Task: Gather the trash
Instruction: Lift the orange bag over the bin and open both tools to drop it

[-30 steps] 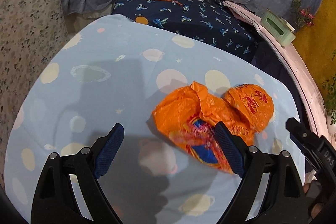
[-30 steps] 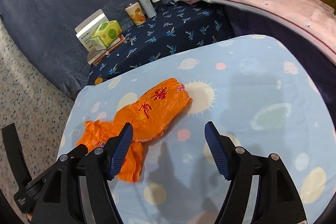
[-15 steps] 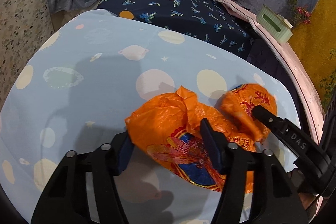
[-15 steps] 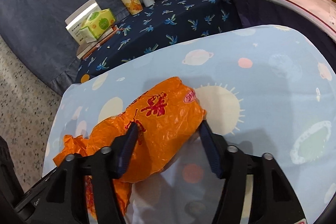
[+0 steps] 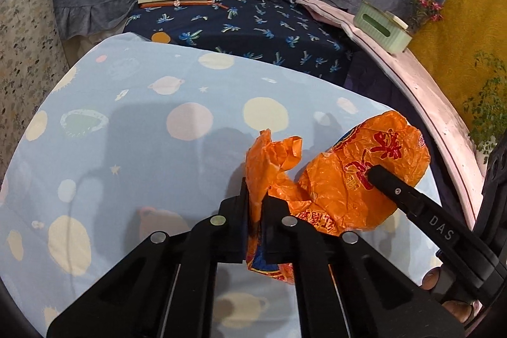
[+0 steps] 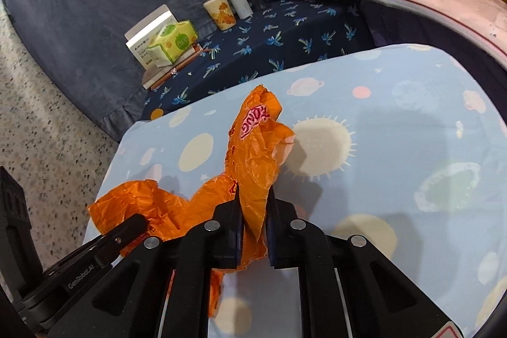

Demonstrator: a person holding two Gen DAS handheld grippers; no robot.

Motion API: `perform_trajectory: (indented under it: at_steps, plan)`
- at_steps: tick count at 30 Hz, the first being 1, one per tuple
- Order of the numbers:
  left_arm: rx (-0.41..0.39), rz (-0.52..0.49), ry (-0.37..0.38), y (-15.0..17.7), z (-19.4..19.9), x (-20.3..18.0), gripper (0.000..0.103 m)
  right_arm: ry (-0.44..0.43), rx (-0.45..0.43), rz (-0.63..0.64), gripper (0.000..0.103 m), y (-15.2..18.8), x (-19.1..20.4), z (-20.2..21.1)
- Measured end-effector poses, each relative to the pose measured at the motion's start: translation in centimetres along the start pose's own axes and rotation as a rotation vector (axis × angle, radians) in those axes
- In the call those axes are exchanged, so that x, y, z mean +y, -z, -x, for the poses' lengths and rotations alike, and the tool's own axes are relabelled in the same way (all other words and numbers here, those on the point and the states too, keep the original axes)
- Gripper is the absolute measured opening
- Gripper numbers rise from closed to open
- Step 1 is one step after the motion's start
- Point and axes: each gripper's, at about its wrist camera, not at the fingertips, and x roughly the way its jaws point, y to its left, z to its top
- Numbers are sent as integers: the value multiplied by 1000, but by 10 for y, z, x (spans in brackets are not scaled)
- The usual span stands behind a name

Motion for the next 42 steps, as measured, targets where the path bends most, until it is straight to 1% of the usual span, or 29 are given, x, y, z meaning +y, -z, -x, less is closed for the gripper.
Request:
perform_trajectory:
  at_steps: [4,11,19,22,26,34,42]
  plan:
    - [-17,-28,21,8,22,-22,4,-12,-40,-17,11,4,-6,37]
    - [-56,-90,60,20,70,-73,3,-1,-117,-30,11,12,-21,110]
    - [-97,-174,122,49,122,-137,3,16,-213,-60,11,21,-49,196]
    - [-104,-207,148,62,138,-162,3,35,-250,-68,11,26,-61,228]
    - [-111,-254,182,79,156,-193,3,86,-288,-78,11,35,-79,266]
    - [-109,-334,230,108,177,-247,3,160,-342,-131,11,55,-124,325]
    - [-89,-407,266,134,184,-296,3,197,-387,-201,11,71,-166,365]
